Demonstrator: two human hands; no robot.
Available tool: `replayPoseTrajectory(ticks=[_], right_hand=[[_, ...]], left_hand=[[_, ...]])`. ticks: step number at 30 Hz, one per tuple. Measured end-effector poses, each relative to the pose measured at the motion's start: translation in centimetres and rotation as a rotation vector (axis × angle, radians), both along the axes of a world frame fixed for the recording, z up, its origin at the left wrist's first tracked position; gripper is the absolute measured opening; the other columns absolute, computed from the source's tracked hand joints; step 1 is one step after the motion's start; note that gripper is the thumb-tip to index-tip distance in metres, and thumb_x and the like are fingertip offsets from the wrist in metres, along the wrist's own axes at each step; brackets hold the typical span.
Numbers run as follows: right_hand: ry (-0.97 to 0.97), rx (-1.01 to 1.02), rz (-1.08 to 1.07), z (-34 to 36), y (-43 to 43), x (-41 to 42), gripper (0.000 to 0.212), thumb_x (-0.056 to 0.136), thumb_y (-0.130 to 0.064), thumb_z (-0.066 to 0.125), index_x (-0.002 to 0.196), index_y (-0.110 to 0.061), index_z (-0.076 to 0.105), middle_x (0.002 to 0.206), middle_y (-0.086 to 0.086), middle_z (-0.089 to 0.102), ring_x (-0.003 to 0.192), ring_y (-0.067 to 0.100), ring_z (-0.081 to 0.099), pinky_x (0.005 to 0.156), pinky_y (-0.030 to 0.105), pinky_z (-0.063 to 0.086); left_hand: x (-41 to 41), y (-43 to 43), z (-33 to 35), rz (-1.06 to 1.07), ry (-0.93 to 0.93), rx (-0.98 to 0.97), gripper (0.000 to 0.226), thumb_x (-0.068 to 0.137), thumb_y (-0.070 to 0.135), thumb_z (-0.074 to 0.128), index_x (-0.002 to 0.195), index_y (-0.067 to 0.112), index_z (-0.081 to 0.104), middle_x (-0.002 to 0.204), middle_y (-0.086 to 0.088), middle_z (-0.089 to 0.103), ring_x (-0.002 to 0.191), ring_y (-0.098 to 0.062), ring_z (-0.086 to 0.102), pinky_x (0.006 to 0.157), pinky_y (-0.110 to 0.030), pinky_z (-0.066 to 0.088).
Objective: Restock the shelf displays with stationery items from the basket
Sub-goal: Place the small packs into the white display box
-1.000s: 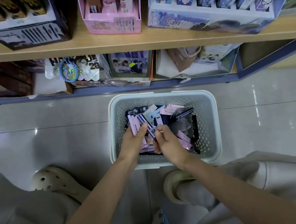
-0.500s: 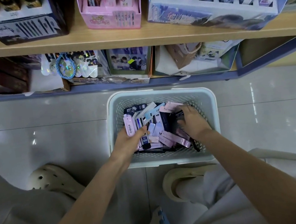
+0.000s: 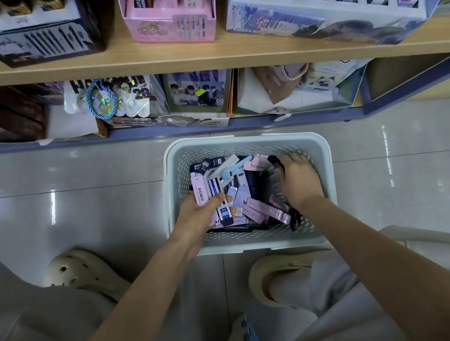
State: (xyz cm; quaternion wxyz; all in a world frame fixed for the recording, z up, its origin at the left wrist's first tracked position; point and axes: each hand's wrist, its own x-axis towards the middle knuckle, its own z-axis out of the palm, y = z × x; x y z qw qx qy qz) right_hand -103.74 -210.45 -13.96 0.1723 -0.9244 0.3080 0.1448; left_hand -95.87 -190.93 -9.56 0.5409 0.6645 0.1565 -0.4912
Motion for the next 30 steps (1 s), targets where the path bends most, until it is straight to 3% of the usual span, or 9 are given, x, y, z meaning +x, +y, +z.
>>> replayPoseTrajectory(ticks=[2,5,8,10,15,22,26,29,30], right_hand=[[-0.09,0.086,-0.057,1.1,0.7,0.5,0.023,0.096,-0.015,0.051,0.114,0.0,0.054,0.106,0.016,0.062,0.099,0.03,0.058,0.082,0.035,0.044],[-0.196,0.512,-0.22,3.4,2.4,1.6,0.029,0.091,-0.012,0.062,0.112,-0.005,0.044,0.081,0.002,0.061,0.072,0.018,0.064,0.067,0.029,0.055],[-0.339,0.926,-0.436,5.5,3.9,2.4,0.026,0.091,-0.007,0.059,0.108,-0.005,0.041,0.091,0.016,0.061,0.081,0.025,0.066,0.068,0.026,0.058],[-0.396,1.033,-0.5,6.7,4.5,2.6,0.012,0.097,-0.009,0.049,0.105,-0.003,0.042,0.094,0.019,0.059,0.076,0.02,0.065,0.066,0.021,0.058],[-0.458,0.98,-0.489,9.5,4.1,2.3,0.008,0.098,-0.008,0.046,0.098,-0.004,0.053,0.081,0.006,0.063,0.065,0.007,0.065,0.066,0.021,0.058],[-0.509,0.818,-0.35,15.0,3.7,2.3,0.005,0.094,-0.01,0.056,0.092,-0.015,0.058,0.085,0.005,0.064,0.079,0.023,0.067,0.074,0.038,0.059],[-0.606,0.71,-0.204,19.7,4.2,2.8,0.009,0.093,-0.009,0.057,0.088,-0.017,0.057,0.081,-0.003,0.061,0.068,0.0,0.061,0.062,0.019,0.054],[-0.691,0.554,-0.095,23.7,4.3,3.5,0.013,0.095,-0.014,0.054,0.088,-0.024,0.054,0.08,-0.005,0.06,0.072,0.008,0.061,0.066,0.024,0.055],[-0.71,0.506,-0.061,24.8,4.3,3.7,0.013,0.096,-0.015,0.052,0.088,-0.025,0.053,0.08,-0.005,0.06,0.072,0.011,0.06,0.067,0.026,0.054]], left_hand=[[0.0,0.0,0.3,-0.005,-0.003,-0.026,0.013,0.093,0.013,0.058,0.106,0.015,0.061,0.087,0.007,0.07,0.066,-0.001,0.068,0.056,-0.018,0.048],[0.1,0.1,0.8,-0.014,-0.017,-0.039,0.013,0.092,0.013,0.059,0.104,0.016,0.062,0.09,0.006,0.07,0.066,0.001,0.068,0.057,-0.012,0.05],[0.1,0.0,1.6,-0.008,-0.046,-0.027,0.021,0.091,0.015,0.062,0.112,0.012,0.063,0.101,-0.004,0.071,0.088,-0.021,0.069,0.077,-0.029,0.055],[0.2,0.0,2.1,0.02,-0.049,-0.05,0.022,0.092,0.014,0.059,0.114,0.01,0.061,0.095,-0.006,0.072,0.08,-0.021,0.07,0.074,-0.032,0.057],[0.2,0.2,4.3,0.051,-0.019,-0.15,0.004,0.094,0.014,0.056,0.095,0.015,0.06,0.066,0.003,0.072,0.057,-0.009,0.068,0.053,-0.019,0.053],[1.3,0.1,9.4,-0.052,-0.16,-0.224,0.004,0.092,0.018,0.06,0.089,0.021,0.059,0.074,0.004,0.073,0.072,-0.009,0.066,0.067,-0.026,0.049],[2.9,0.1,12.7,-0.101,-0.276,-0.274,0.007,0.092,0.022,0.06,0.095,0.026,0.055,0.086,0.01,0.061,0.082,-0.007,0.057,0.067,-0.018,0.042],[4.4,-0.2,15.9,-0.152,-0.352,-0.309,0.034,0.086,0.038,0.066,0.113,0.022,0.055,0.111,0.008,0.062,0.097,-0.008,0.06,0.086,-0.025,0.045],[4.8,-0.2,17.0,-0.167,-0.386,-0.327,0.026,0.088,0.036,0.064,0.109,0.024,0.055,0.109,0.01,0.062,0.092,-0.003,0.061,0.082,-0.023,0.045]])
